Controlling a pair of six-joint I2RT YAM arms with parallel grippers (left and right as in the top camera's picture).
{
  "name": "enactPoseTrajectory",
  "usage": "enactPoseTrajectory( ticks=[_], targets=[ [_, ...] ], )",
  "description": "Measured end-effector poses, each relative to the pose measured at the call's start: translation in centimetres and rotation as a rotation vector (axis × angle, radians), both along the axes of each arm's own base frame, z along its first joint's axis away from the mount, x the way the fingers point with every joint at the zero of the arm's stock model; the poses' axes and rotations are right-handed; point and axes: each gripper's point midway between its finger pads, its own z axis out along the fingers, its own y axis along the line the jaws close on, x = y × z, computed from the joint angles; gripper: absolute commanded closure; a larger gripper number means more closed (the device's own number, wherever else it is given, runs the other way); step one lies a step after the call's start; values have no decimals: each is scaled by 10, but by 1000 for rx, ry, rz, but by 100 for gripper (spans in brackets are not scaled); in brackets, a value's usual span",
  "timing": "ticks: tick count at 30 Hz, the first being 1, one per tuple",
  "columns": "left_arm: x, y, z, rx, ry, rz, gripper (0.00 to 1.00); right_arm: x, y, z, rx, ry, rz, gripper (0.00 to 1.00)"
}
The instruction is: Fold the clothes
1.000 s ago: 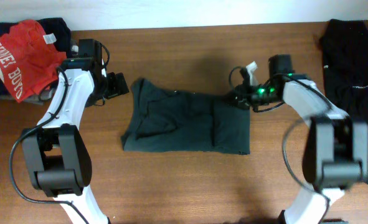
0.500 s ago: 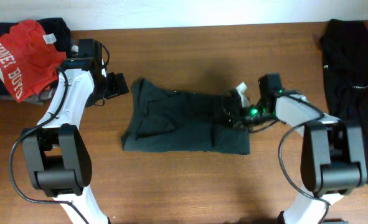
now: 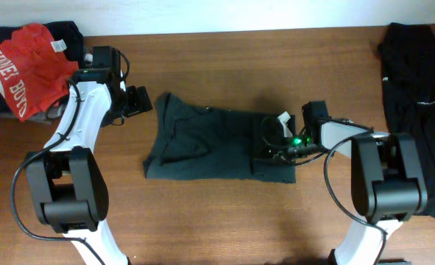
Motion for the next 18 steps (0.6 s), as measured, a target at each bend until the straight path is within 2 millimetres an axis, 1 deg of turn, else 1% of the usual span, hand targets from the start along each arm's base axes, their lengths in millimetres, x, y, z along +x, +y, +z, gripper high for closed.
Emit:
enactPoseTrajectory(
  ticks=[2, 5, 6, 7, 9, 11, 13, 18],
  targets=[
    [0, 0, 0, 0, 0, 0, 1, 3, 0, 15, 5, -16, -2, 81],
    [0, 0, 0, 0, 0, 0, 1, 9, 1, 49, 11, -85, -3, 78],
    [0, 0, 0, 0, 0, 0, 1, 7, 1, 60, 10, -97, -3, 78],
    [0, 0, 0, 0, 0, 0, 1, 6, 1, 67, 10, -104, -1, 78],
    [0, 0, 0, 0, 0, 0, 1, 1, 1, 73, 9, -99, 6, 78],
    [0, 0, 0, 0, 0, 0, 1, -3, 0, 69, 4, -92, 14, 78],
    [0, 0, 0, 0, 0, 0, 1, -9, 0, 60, -1, -82, 20, 77],
    [0, 0, 0, 0, 0, 0, 1, -29, -1, 24, -6, -15, 26, 76]
  ],
)
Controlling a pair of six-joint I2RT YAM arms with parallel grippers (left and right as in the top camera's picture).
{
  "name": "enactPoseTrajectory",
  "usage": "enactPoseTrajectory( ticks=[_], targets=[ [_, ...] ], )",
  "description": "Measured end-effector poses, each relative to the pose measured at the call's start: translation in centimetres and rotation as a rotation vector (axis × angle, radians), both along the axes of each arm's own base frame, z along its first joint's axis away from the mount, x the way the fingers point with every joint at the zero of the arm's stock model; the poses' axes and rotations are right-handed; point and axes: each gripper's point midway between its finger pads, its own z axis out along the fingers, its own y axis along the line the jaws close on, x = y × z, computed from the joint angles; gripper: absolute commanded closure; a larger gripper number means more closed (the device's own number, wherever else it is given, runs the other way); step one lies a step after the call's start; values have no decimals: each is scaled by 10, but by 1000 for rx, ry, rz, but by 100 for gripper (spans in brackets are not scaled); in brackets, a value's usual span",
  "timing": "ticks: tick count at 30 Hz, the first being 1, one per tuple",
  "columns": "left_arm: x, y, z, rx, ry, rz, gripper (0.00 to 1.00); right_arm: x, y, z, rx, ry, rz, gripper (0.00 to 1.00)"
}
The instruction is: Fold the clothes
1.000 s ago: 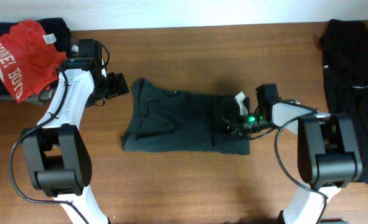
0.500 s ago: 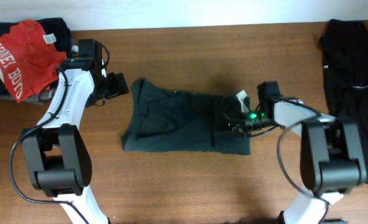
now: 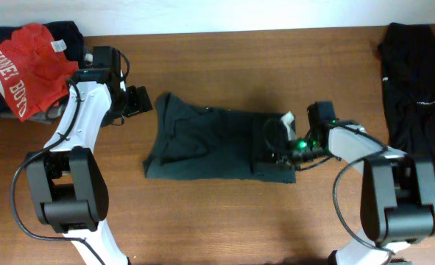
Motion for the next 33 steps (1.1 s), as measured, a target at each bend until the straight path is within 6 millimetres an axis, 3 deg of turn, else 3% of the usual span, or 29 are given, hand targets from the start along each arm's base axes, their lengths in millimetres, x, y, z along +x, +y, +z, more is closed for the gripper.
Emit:
enactPoseTrajectory(
  ticks=[4, 6, 11, 17, 19, 23, 26, 29, 33],
  targets=[
    [0, 0, 0, 0, 0, 0, 1, -23, -1, -29, -2, 100, 3, 77],
    [0, 0, 0, 0, 0, 0, 1, -27, 0, -34, 3, 113, 7, 82],
    [0, 0, 0, 0, 0, 0, 1, -27, -1, -35, 1, 105, 13, 86],
    [0, 0, 0, 0, 0, 0, 1, -22, -2, -24, -21, 95, 3, 83],
    [0, 0, 0, 0, 0, 0, 1, -7, -4, -7, -32, 27, -3, 82],
    [0, 0, 0, 0, 1, 0, 1, 52, -9, 52, -27, -256, -31, 80],
    [0, 0, 0, 0, 0, 0, 1, 86, -21, 79, -29, -404, -67, 80],
    [0, 0, 0, 0, 0, 0, 1, 96, -30, 83, -37, -436, -94, 80],
    [0, 0, 0, 0, 0, 0, 1, 103, -32, 64, -52, -410, -103, 80]
  ],
)
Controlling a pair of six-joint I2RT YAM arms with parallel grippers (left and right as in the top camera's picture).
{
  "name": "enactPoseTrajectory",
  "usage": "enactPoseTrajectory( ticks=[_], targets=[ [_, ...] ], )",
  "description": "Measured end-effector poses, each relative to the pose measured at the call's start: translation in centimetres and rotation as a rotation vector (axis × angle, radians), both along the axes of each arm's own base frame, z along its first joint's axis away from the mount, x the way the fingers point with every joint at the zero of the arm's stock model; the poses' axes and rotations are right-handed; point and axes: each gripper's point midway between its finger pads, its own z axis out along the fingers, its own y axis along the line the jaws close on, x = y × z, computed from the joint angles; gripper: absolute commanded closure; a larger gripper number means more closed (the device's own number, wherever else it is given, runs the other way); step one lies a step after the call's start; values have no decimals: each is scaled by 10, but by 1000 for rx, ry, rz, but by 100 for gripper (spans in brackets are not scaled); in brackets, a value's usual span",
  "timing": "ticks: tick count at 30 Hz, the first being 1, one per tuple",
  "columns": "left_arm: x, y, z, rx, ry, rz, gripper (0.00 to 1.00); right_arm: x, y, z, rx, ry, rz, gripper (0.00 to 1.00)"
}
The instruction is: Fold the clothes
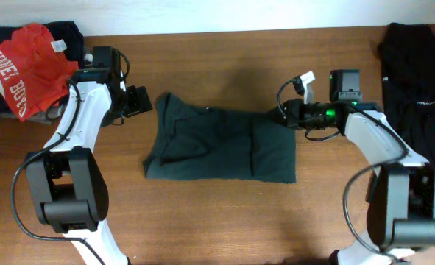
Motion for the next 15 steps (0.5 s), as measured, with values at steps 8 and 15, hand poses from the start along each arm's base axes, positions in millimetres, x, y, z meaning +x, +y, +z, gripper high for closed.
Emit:
enactPoseTrajectory(
  ticks=[8, 15],
  targets=[
    [0, 0, 0, 0, 0, 0, 1, 17, -1, -72, 7, 99, -25, 80],
    [0, 0, 0, 0, 0, 0, 1, 16, 0, -104, 31, 158, -27, 79]
  ],
)
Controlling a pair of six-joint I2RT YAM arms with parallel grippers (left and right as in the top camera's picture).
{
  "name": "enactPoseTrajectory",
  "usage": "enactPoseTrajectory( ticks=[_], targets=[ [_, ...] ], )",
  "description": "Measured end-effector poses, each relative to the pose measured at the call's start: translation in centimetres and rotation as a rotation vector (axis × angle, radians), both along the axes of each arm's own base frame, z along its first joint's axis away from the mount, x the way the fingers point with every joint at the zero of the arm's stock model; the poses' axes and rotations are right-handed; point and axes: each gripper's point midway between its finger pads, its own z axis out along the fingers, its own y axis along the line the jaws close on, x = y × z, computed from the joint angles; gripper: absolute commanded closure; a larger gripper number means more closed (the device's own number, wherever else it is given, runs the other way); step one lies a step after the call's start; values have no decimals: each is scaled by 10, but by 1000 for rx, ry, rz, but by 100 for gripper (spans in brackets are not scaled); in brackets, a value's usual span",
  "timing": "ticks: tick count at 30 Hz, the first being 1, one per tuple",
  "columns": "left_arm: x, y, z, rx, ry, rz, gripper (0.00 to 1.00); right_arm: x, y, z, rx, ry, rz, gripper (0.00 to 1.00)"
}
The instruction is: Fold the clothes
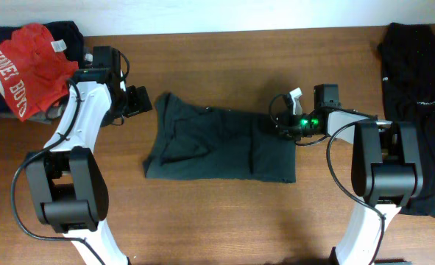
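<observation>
A dark green garment (210, 143) lies flat across the middle of the wooden table, with a vertical crease near its right end. My right gripper (277, 125) is low at the garment's upper right corner, touching or just over the cloth. Its fingers are too dark and small to show whether they pinch the fabric. My left gripper (139, 101) hovers just off the garment's upper left corner. It looks open and holds nothing.
A red shirt (22, 66) lies on a pile of dark clothes (64, 33) at the back left corner. A black garment (416, 88) is spread along the right edge. The table's back edge (232, 31) meets a white wall.
My right gripper has moved from above the garment's back right edge down and slightly left onto its upper right corner. The left arm and the garment have not moved.
My right gripper was first low on the garment's right end, where the cloth looked bunched. It stayed there a moment later. Then it was off the cloth by the back right edge, with the right end lying flat. Now it is at the upper right corner. The left arm stayed put.
</observation>
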Motion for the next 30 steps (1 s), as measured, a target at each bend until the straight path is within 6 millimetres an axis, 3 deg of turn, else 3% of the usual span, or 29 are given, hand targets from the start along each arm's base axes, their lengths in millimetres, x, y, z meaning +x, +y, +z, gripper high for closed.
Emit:
enactPoseTrajectory(
  ticks=[8, 12, 13, 16, 19, 21, 30],
  targets=[
    [-1, 0, 0, 0, 3, 0, 1, 1, 0, 10, 1, 6, -8, 76],
    [-1, 0, 0, -2, 3, 0, 1, 8, -1, 52, -11, -54, -11, 70],
    [-1, -2, 0, -9, 3, -7, 1, 11, -2, 70, -14, -86, -13, 58],
    [-2, -8, 0, -37, 7, -39, 1, 11, -2, 121, -21, -178, -15, 1],
    [-4, -16, -1, -77, 15, -78, 1, 3, -4, 168, -46, -265, -25, 1],
    [-5, -24, -3, -112, 19, -119, 1, -6, -7, 177, -78, -246, -41, 1],
    [-18, -51, -19, -236, 74, -307, 1, -34, -23, 154, -220, -96, -69, 1]
  ],
)
